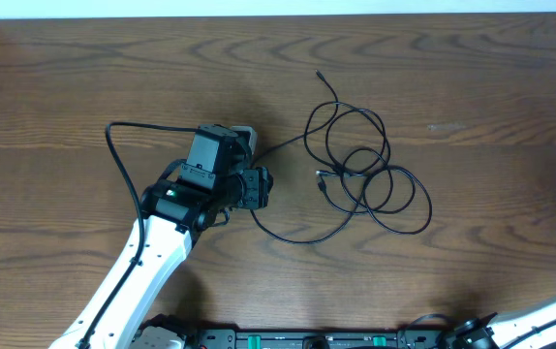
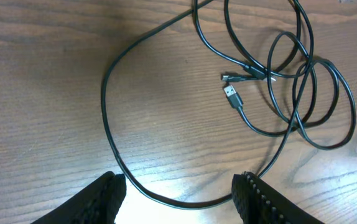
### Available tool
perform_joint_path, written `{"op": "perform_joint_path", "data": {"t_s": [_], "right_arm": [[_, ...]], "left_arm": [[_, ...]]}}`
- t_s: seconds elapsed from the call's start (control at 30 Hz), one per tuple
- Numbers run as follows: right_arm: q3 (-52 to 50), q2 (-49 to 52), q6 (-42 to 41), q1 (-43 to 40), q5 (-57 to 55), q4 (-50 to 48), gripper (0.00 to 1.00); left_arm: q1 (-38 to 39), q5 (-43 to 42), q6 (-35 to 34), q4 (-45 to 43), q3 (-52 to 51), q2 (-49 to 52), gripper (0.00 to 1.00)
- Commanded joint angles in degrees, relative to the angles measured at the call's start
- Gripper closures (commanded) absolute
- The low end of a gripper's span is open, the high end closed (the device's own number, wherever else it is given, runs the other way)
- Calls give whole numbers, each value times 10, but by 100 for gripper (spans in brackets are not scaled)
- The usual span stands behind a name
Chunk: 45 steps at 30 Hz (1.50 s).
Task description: Untangle cables
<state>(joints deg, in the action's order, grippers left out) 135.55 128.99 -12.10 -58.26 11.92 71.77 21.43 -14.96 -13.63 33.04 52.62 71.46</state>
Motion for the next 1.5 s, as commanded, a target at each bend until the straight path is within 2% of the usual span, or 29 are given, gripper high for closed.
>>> {"op": "perform_joint_path", "data": {"t_s": [0.0, 0.17, 0.23, 0.33, 0.47, 0.63, 0.77, 0.87, 0.93, 0.97, 1.07, 1.13, 1.27, 1.3, 1.37, 1.47], "right_arm": [[1, 14, -66, 3, -10, 15, 1], [1, 14, -122, 18, -22, 72, 1], [1, 14, -122, 29, 5, 90, 1], [1, 14, -46, 60, 115, 107, 1], [1, 14, 107, 135, 227, 135, 1], [1, 14, 274, 254, 227, 165, 1], [-1, 14, 342, 377, 224, 167, 1], [-14, 14, 359, 480, 160, 163, 1], [-33, 14, 317, 536, 114, 155, 1], [-47, 14, 267, 566, 85, 146, 1], [-95, 14, 16, 636, -62, 134, 1], [-134, 14, -108, 681, -120, 128, 1], [-189, 14, -225, 745, -109, 91, 1], [-206, 14, -286, 769, -102, 73, 3], [-217, 14, -353, 791, -100, 56, 12], [-233, 14, -402, 821, -103, 23, 18]], "left_arm": [[-1, -11, 5, 1, 11, -4, 40], [-1, -11, 9, 1, 11, -4, 40], [-1, -11, 10, 1, 11, -4, 40], [-1, -11, 10, 1, 11, -4, 39], [-2, -10, 10, -5, 11, -4, 40], [-2, -7, 10, -17, 11, -4, 39], [-2, 22, 9, -30, 11, -4, 40], [-2, 46, 9, -31, 11, -4, 39], [-2, 57, 9, -31, 11, -4, 40], [-2, 60, 9, -31, 11, -4, 39], [-2, 88, -11, -31, 11, -4, 40], [-2, 92, -17, -31, 11, -4, 40], [-2, 93, -17, -19, 11, -4, 40], [-2, 92, -17, -18, 11, -4, 40], [-2, 93, -17, -18, 11, -4, 40], [-2, 92, -17, -18, 11, -4, 40]]}}
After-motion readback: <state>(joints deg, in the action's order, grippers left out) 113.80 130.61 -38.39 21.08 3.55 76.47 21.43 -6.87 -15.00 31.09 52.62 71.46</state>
